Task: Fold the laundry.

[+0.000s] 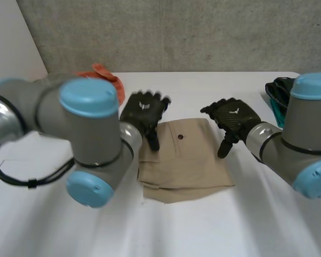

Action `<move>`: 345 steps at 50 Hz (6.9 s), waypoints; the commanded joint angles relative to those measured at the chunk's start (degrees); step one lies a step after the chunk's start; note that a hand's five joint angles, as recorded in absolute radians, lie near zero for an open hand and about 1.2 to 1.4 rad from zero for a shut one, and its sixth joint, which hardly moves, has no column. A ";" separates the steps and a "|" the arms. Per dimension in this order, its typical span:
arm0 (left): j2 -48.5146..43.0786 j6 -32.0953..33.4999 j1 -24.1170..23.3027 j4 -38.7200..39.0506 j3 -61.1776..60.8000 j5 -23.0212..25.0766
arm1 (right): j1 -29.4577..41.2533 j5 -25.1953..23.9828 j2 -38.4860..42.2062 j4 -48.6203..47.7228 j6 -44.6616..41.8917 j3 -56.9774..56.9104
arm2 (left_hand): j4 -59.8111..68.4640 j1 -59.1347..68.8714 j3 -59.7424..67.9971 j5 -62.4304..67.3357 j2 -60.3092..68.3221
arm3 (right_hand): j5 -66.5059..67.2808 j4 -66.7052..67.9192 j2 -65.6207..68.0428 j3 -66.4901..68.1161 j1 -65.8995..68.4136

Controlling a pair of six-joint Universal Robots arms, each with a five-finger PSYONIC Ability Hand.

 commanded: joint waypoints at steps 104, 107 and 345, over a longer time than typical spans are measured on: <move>13.69 -9.51 5.01 -2.34 1.86 32.92 | -47.47 -28.25 15.79 -30.15 30.80 -20.69 | 0.70 1.20 0.09 -0.73 0.47 | -2.79 -2.13 -1.98 -2.00 -0.97; 13.78 -9.60 4.66 -2.34 1.86 32.92 | -49.48 -27.63 10.18 -22.52 25.38 -16.57 | 0.70 1.20 0.08 -0.73 0.47 | -2.79 -2.13 -1.98 -2.00 -0.97; 14.65 7.72 14.50 30.19 7.50 3.22 | -1.33 2.61 -9.98 -12.83 2.67 -15.94 | 68.47 68.97 67.85 67.03 68.24 | 67.21 67.87 68.02 68.00 69.03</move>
